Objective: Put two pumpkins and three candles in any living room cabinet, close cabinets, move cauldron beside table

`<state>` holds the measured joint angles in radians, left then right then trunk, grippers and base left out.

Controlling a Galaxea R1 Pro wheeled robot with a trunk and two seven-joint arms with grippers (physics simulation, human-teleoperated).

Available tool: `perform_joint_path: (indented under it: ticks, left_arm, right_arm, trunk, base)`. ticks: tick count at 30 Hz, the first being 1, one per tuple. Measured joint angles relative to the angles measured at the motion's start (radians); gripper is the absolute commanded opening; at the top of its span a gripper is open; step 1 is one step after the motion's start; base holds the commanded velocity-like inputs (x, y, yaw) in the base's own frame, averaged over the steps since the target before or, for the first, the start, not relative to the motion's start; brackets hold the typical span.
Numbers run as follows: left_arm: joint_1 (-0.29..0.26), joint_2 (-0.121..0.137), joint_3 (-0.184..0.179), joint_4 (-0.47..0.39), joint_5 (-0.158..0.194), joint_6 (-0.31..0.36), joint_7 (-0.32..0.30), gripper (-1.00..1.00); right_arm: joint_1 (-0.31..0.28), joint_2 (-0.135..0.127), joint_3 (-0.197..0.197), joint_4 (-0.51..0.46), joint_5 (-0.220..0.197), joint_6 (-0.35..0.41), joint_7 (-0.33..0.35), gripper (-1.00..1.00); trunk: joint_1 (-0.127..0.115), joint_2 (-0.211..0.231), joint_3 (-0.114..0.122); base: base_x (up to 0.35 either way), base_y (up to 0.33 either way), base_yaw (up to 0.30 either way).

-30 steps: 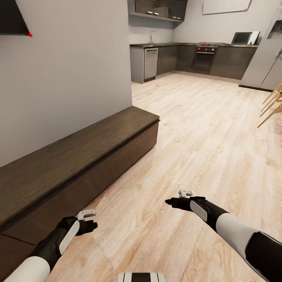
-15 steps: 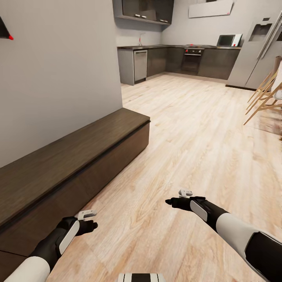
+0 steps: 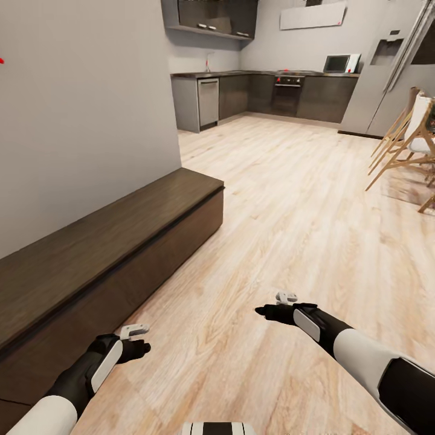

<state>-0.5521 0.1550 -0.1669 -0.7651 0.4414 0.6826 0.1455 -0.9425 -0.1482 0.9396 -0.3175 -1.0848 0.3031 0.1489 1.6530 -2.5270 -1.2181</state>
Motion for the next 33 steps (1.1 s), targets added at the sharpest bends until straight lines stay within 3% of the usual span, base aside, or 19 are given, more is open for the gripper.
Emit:
perform_joint_path:
  ticks: [25, 33]
  left_arm:
    - [0.000, 0.000, -0.001, 0.000, -0.001, -0.001, 0.000, 1.00]
    - [0.000, 0.000, -0.003, 0.000, -0.001, -0.001, 0.000, 1.00]
  right_arm:
    - [0.000, 0.000, 0.000, 0.001, 0.002, -0.002, 0.000, 1.00]
    - [0.000, 0.001, 0.000, -0.001, 0.002, -0.002, 0.000, 1.00]
  trunk:
    - [0.000, 0.000, 0.022]
    - [-0.001, 0.000, 0.029]
  base:
    - [0.004, 0.000, -0.248]
    - [0.217, 0.000, -0.207]
